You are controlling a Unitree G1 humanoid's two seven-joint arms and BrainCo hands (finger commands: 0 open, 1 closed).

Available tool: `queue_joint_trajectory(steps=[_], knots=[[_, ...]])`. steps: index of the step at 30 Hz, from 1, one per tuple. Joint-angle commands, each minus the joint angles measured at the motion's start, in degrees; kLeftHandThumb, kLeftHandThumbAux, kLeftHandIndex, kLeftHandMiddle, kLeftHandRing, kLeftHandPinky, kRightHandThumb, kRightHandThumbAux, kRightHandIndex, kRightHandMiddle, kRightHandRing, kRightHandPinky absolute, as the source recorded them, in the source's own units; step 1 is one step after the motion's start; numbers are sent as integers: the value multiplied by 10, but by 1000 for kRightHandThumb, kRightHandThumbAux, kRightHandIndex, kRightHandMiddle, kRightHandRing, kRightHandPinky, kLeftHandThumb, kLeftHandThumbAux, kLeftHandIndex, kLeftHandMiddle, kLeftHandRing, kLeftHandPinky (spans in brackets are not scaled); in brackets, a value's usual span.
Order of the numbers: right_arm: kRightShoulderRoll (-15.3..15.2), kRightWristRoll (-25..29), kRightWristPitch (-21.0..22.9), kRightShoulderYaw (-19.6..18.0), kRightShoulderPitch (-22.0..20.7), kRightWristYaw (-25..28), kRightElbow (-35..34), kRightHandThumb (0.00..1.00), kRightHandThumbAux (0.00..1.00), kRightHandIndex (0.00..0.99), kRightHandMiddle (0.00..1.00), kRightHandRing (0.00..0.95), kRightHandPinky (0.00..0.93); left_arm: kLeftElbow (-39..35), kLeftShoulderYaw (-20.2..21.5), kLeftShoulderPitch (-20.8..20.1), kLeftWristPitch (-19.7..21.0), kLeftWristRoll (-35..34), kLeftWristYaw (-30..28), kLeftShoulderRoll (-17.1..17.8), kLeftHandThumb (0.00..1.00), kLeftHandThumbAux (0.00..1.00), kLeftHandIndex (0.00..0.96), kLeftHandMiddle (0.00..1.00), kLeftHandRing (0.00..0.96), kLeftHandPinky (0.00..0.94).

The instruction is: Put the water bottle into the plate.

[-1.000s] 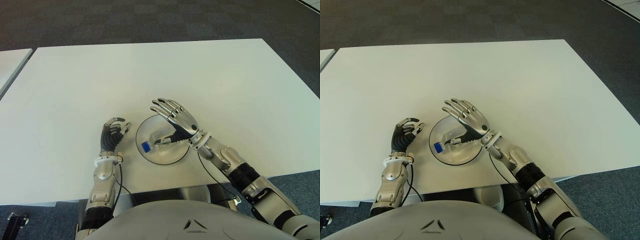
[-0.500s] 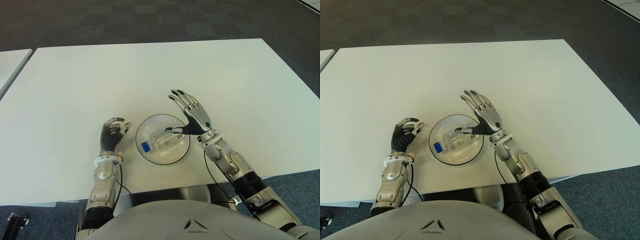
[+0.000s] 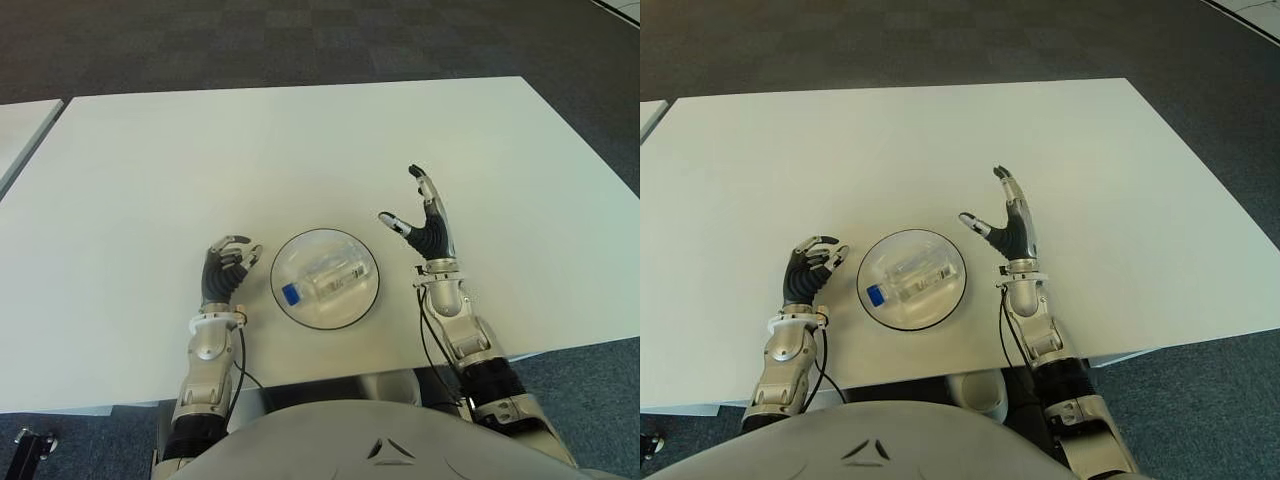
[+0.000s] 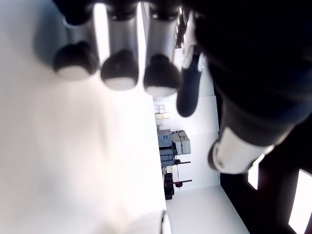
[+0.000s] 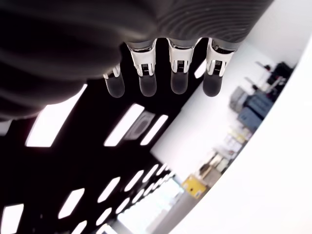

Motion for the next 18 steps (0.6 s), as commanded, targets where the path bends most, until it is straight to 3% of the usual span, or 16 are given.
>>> queue_joint_trajectory(steps=[1,6,8,10,13,18], knots=[[18,18,-18,-18,0,-5,31,654,456,0,0,0,184,12,-4,4,4,3,-2,1,702,724,437,878,885,877],[30,35,-28,-32,3,7,38,699,551,0,0,5,296,16,-3,2,2,2,-6,4,702,724,437,879,886,875],[36,65,-28,-37,9,33,34,754,673,45,7,69,331,17,-3,1,1,2,-7,6,702,724,437,879,888,877],[38,94,-25,-41,15,64,29,838,771,99,72,153,364,19,-4,1,-3,2,-9,7,701,724,437,880,889,879],[37,118,-21,-47,21,96,27,891,842,147,173,246,404,21,-4,1,-6,2,-8,9,701,724,437,882,891,883],[29,138,-10,-58,26,137,40,903,899,198,289,336,456,21,-3,0,-2,4,-3,7,702,723,437,885,896,888]])
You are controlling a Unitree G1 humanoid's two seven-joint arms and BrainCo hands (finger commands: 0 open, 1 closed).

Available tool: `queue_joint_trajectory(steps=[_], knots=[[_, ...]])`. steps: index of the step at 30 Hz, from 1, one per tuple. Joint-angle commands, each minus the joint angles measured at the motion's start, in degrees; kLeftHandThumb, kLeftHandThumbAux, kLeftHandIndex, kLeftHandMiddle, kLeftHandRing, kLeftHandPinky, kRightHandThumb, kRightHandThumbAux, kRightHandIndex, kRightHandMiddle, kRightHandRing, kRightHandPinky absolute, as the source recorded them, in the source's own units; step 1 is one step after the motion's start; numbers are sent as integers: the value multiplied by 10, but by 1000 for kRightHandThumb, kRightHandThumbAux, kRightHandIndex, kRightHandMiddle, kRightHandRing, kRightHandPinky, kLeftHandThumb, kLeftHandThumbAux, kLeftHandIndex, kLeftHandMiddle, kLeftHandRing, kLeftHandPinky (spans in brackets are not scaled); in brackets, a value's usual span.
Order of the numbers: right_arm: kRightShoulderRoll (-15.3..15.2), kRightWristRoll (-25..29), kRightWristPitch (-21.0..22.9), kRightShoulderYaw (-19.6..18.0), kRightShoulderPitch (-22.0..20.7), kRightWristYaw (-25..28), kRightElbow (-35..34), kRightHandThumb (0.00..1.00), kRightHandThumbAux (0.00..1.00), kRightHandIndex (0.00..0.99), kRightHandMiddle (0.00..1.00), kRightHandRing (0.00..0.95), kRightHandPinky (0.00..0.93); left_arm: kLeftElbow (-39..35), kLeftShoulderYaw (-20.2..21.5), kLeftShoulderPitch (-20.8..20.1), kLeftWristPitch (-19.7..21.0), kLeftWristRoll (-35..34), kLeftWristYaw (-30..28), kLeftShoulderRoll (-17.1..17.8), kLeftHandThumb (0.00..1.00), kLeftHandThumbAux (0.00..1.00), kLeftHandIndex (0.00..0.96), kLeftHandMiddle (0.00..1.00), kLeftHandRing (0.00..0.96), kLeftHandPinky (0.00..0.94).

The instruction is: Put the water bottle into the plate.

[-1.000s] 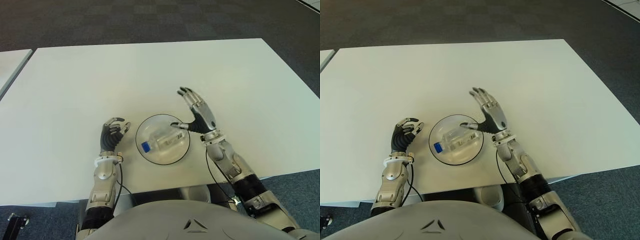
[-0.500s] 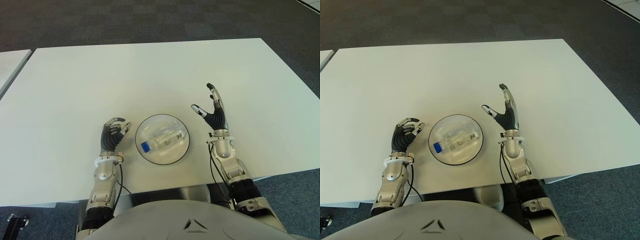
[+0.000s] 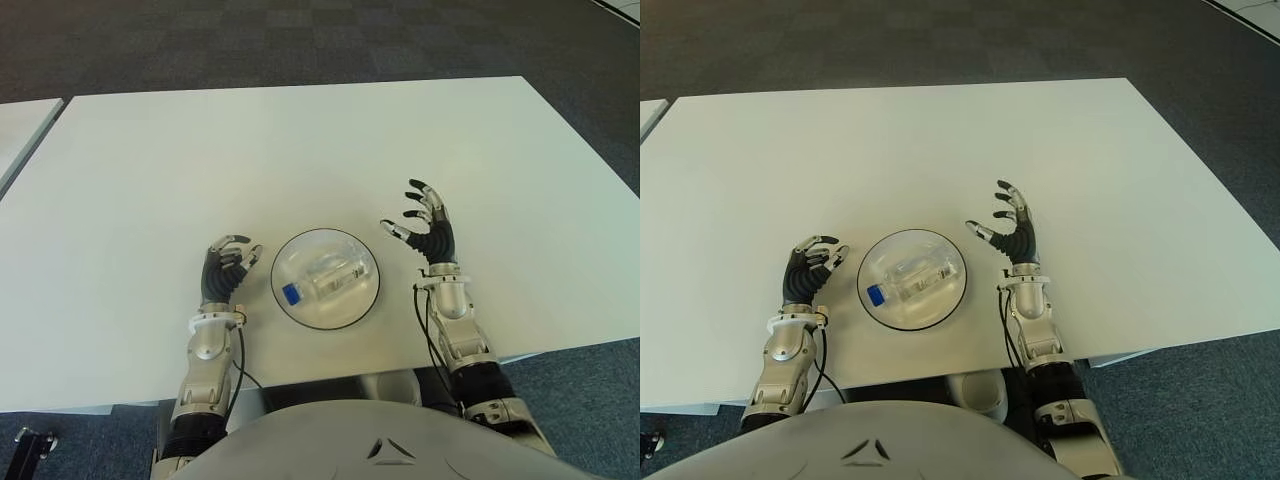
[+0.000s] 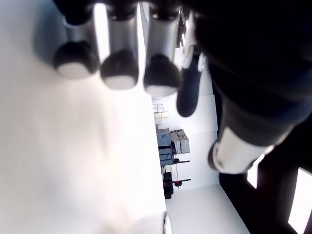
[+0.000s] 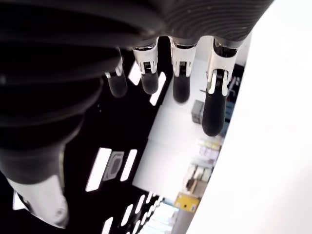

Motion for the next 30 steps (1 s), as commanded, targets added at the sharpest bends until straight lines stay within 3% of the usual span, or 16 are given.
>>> queue_joint_trajectory(steps=[1,5,6,10,21,30], knots=[[-4,22,19,-13,11,35,13,894,911,212,312,355,472,13,-3,3,8,4,-2,2,702,723,437,885,896,888],[-2,21,39,-17,16,50,8,806,958,262,370,408,514,13,-1,2,9,3,-1,1,702,723,437,887,896,887],[-1,21,42,-18,18,52,7,771,879,316,393,434,531,12,-1,2,9,2,-1,1,702,723,437,887,895,887],[1,15,50,-17,23,57,1,719,768,395,445,495,572,12,-1,2,8,3,0,1,702,723,437,887,895,888],[2,-31,-7,-4,26,33,31,706,733,432,596,629,681,13,-2,2,9,-1,-9,6,702,723,437,885,892,881],[3,-37,-13,3,26,38,41,707,731,434,666,688,716,13,-3,2,6,-2,-10,6,702,723,437,885,895,884]])
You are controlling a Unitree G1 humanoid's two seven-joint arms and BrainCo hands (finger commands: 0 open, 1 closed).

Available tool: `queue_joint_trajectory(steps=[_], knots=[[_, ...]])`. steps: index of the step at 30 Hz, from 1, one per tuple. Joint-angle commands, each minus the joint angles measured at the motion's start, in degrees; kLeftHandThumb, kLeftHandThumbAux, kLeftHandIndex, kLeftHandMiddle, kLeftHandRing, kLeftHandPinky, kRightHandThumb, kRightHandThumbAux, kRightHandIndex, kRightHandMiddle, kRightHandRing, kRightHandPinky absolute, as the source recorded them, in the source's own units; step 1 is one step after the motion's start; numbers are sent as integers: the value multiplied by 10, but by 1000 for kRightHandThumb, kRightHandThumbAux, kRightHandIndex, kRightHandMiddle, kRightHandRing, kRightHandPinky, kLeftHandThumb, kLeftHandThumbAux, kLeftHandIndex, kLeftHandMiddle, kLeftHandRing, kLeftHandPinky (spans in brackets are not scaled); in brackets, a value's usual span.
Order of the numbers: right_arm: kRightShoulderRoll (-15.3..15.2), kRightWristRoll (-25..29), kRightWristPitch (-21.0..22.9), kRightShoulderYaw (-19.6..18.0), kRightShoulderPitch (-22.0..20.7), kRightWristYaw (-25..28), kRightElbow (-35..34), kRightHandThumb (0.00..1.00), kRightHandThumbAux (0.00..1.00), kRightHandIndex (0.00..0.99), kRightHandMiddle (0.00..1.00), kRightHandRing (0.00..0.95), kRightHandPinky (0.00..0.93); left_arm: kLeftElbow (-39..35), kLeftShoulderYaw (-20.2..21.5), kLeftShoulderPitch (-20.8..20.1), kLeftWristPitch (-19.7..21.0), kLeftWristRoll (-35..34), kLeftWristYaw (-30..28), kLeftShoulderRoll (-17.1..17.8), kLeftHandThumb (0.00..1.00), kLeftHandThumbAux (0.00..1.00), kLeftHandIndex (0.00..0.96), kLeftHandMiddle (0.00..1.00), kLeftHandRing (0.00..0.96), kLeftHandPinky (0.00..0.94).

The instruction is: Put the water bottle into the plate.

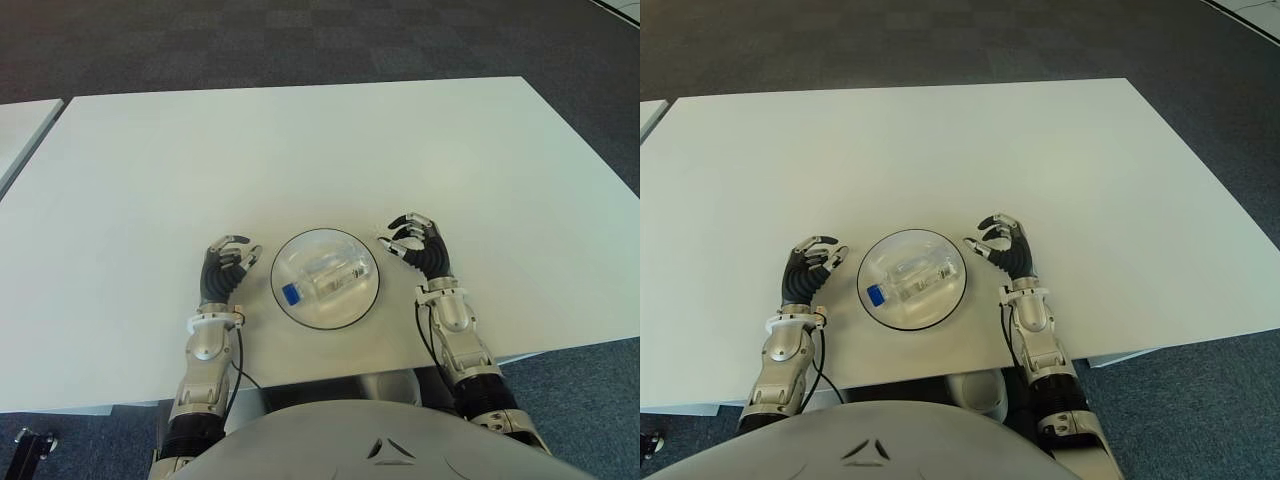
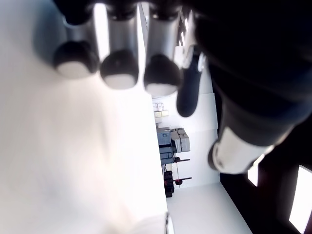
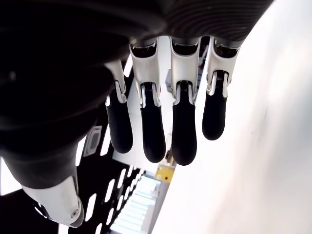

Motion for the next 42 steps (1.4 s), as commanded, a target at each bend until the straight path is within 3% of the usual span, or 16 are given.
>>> queue_joint_trajectory(steps=[1,28,42], knots=[[3,-6,-4,4,3,3,11,707,731,434,670,692,719,12,-3,2,5,-1,-6,0,702,723,437,886,895,885],[20,7,-39,-1,-3,-8,37,704,731,435,716,734,755,1,-1,5,29,-3,-5,-1,702,724,437,880,888,876],[34,9,-50,-10,-2,-18,46,704,730,435,717,735,754,7,-3,6,9,0,-7,2,701,724,437,883,892,882]])
